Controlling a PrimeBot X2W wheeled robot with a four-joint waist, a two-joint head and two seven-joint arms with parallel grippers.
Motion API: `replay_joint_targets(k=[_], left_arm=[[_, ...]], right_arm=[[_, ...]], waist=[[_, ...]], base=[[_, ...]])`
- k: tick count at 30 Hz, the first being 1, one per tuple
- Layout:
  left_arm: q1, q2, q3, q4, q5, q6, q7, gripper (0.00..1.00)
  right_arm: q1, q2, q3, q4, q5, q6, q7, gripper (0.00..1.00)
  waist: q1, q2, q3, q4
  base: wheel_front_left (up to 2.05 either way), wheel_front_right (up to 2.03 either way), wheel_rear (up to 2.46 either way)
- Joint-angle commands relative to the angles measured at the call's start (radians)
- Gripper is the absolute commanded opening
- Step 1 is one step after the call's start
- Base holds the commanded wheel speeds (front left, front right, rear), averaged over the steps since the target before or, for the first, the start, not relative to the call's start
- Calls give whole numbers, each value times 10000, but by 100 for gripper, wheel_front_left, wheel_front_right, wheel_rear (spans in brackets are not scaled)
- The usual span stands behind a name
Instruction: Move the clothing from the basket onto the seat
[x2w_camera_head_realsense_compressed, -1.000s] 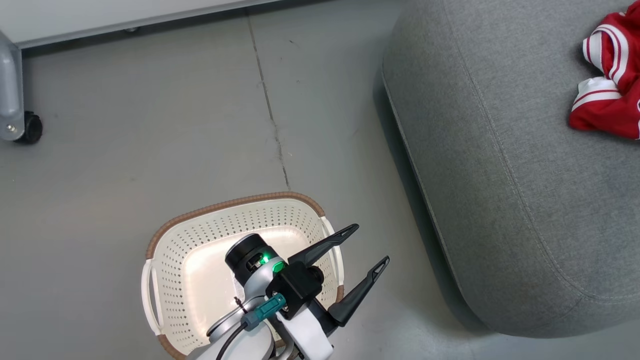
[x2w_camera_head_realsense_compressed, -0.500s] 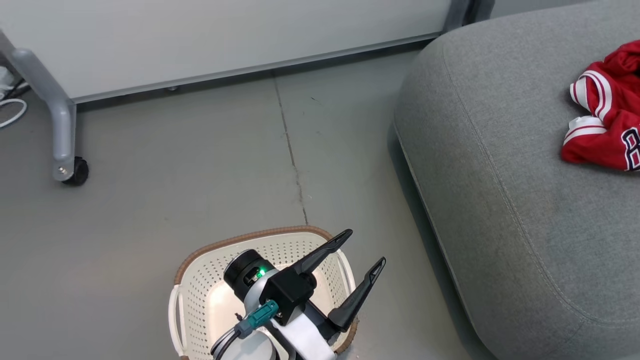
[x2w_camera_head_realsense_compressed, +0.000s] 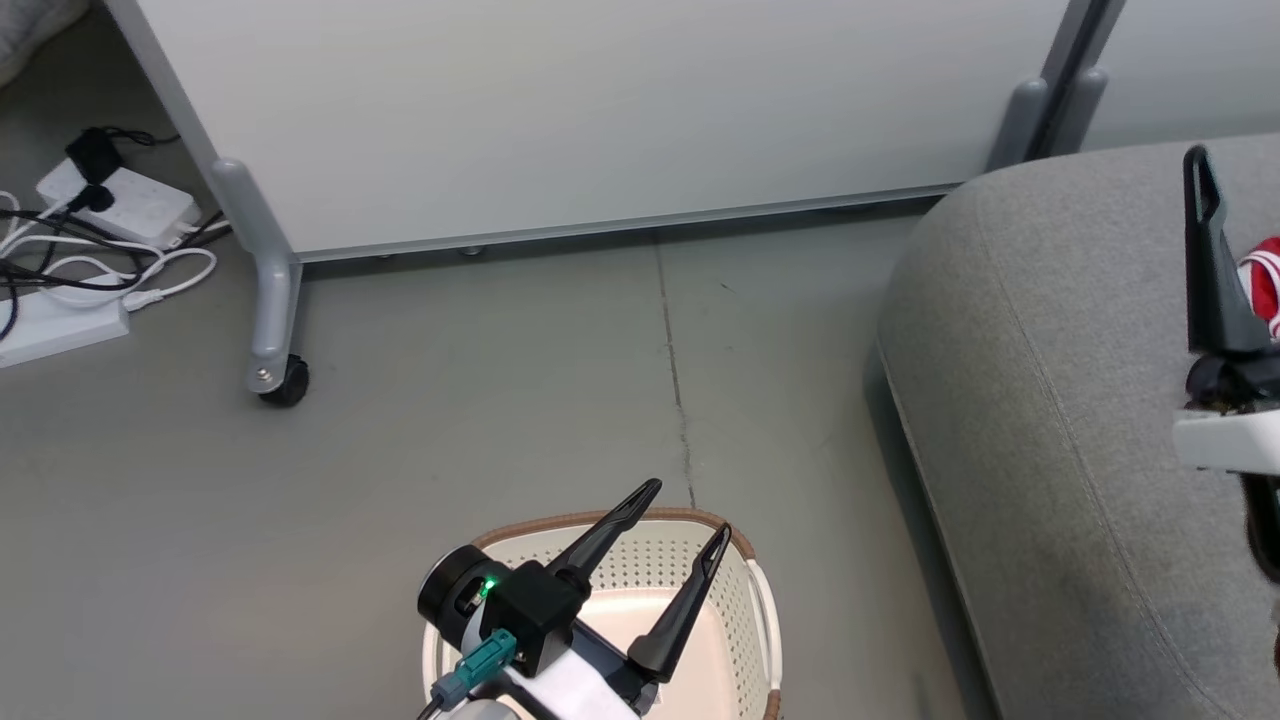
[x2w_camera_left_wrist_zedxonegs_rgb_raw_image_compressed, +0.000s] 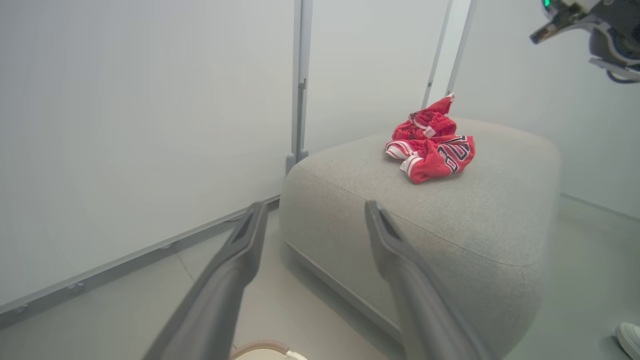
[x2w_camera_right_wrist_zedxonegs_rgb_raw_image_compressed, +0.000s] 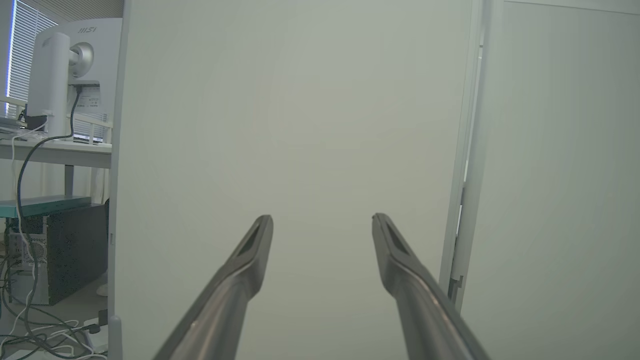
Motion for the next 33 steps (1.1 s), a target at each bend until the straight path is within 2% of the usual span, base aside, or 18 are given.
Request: replay_joint_targets(k=[1, 10, 16, 18, 25, 30, 33], left_arm=[[134, -23, 121, -29, 66, -11, 5, 100], [795, -114, 993, -88, -39, -11, 3, 100], [1194, -157, 1998, -264, 81, -3, 3, 100], [1314, -164, 2404, -475, -170, 108, 3, 100], [1657, -167, 3337, -1185, -60, 709, 5, 100], [1922, -165, 3816, -1149, -160, 1009, 5, 100], [2123, -173, 4025, -867, 145, 1367, 5, 100]], right_arm=[[309, 157, -89, -140, -65, 2, -51, 100], [2058, 1424, -301, -242, -284, 2, -52, 100], [2724, 1832, -171, -16, -476, 2, -51, 100], [2929, 1992, -175, 78, -555, 2, -52, 100], [3858, 2551, -566, 205, -819, 4, -52, 100], [4322, 2801, -396, 362, -1177, 2, -53, 100], [4478, 2923, -360, 536, -1345, 2, -51, 100]], waist=[[0, 0, -255, 347], [0, 0, -613, 1212], [0, 0, -691, 1598], [0, 0, -704, 1749], [0, 0, -740, 2122], [0, 0, -787, 2110], [0, 0, -826, 2054]], base=[[0, 0, 0], [0, 0, 0], [0, 0, 0], [0, 0, 0], [0, 0, 0], [0, 0, 0], [0, 0, 0]])
